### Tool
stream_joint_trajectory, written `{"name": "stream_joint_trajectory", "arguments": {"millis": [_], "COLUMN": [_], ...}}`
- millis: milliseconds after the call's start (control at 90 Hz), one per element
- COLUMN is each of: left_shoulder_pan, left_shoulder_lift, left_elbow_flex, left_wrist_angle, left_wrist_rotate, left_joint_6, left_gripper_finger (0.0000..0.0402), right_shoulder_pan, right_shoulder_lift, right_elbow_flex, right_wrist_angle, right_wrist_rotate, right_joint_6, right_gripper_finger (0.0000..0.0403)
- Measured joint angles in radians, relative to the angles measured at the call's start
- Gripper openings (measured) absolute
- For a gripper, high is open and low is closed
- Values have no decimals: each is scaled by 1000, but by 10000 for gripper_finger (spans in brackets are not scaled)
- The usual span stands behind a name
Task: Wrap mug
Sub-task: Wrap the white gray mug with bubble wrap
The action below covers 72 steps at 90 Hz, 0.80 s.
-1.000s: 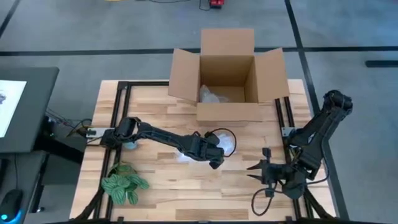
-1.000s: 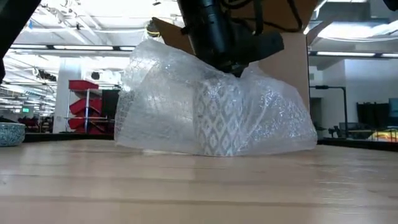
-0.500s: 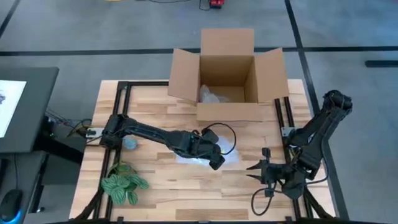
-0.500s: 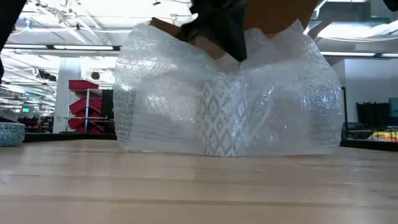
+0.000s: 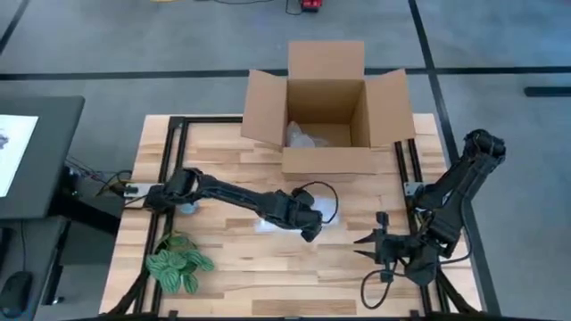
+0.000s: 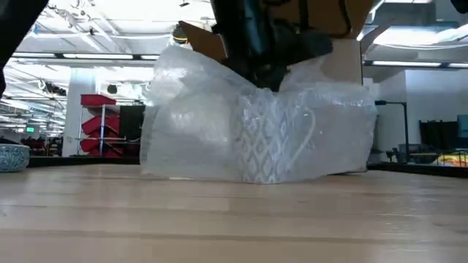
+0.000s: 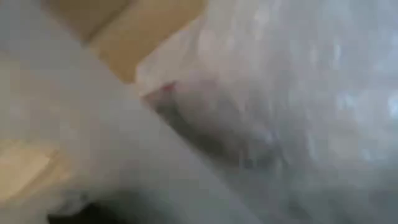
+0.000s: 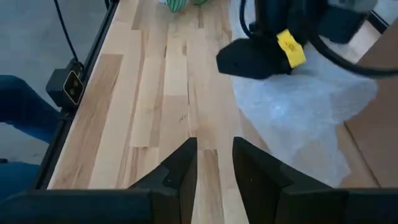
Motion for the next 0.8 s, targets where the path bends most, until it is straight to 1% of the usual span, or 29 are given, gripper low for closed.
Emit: {"name": "stream_joint_trajectory", "arguments": {"millis": [200, 322, 478, 611, 800], "left_shoulder_pan": [14, 12, -1, -5, -16], "left_shoulder_lift": [15, -32, -99, -172, -222], "left_elbow_flex": [0, -7, -15, -11, -11], "left_wrist_angle": [32, 29, 11, 10, 6], "left_wrist_rotate": [47, 39, 2, -9, -13], "left_joint_6": [23, 22, 23, 23, 19], "left_gripper_finger": [0, 0, 0, 0, 0], "right_shoulder_pan": [0, 0, 0, 4, 4], "right_shoulder_lift": [0, 0, 0, 0, 0], "right_elbow_flex": [0, 0, 0, 0, 0], "right_wrist_angle": [-2, -2, -3, -1, -1], "right_wrist_rotate": [-1, -1, -1, -1, -1], "right_joint_6": [0, 0, 0, 0, 0], "right_gripper_finger": [92, 92, 92, 92, 92]}}
